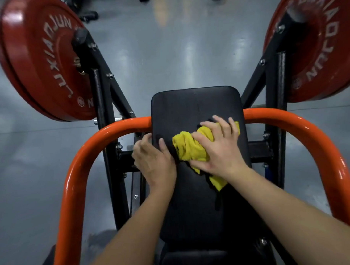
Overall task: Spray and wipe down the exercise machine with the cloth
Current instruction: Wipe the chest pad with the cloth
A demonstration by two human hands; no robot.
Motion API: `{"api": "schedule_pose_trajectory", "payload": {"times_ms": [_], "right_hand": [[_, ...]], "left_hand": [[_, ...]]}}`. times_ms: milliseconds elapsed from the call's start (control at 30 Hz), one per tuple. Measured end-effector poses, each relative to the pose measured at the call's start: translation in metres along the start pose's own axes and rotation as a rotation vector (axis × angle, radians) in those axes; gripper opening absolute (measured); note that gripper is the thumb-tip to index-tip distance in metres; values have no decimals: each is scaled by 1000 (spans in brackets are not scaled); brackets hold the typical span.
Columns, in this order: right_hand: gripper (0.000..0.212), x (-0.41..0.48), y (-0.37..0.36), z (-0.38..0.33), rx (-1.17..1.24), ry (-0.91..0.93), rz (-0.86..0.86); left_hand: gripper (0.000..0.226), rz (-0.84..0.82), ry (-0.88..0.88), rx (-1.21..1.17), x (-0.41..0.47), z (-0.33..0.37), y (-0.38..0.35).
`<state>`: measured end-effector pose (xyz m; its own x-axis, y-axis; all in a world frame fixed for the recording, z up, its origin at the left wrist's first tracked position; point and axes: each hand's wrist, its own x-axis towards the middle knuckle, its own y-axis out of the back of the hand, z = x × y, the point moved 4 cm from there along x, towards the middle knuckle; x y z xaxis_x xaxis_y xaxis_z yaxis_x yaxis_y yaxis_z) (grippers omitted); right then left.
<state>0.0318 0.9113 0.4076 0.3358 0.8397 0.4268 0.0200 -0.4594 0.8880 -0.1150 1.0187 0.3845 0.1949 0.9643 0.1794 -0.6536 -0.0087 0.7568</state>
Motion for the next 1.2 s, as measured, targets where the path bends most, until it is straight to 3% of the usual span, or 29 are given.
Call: {"api": "schedule_pose_trajectory", "payload": {"times_ms": [67, 100, 167, 233, 333, 500, 667, 900, 1067, 1200], "right_hand": [[67, 32, -1, 10, -43, 8, -9], [68, 52, -2, 15, -71, -93, -15], [68, 98, -5, 24, -141, -377, 5], [70, 141, -16, 27, -192, -523, -5], [73, 184, -29, 28, -226, -484, -71], [54, 174, -20, 35, -142, -401, -53], [55, 83, 6, 16, 25, -478, 31], [47, -42, 11, -24, 88, -429, 58], [51, 15, 21, 29, 14, -486, 111], [60, 91, 24, 88, 82, -715, 93]], "left_hand": [[53, -123, 235, 22, -3, -6, -5], [55, -183, 301, 43, -5, -7, -7], [53, -231, 318, 76, -6, -4, -7], [52, -215, 307, 93, -7, -1, -5], [51, -194, 313, 106, -2, 0, -6], [50, -211, 318, 76, 1, -2, -9], [60, -204, 311, 70, 0, -3, -11], [53, -201, 350, 96, 1, -1, -9], [45, -196, 359, 84, -1, 0, -9], [47, -179, 350, 106, -2, -4, -9]]}}
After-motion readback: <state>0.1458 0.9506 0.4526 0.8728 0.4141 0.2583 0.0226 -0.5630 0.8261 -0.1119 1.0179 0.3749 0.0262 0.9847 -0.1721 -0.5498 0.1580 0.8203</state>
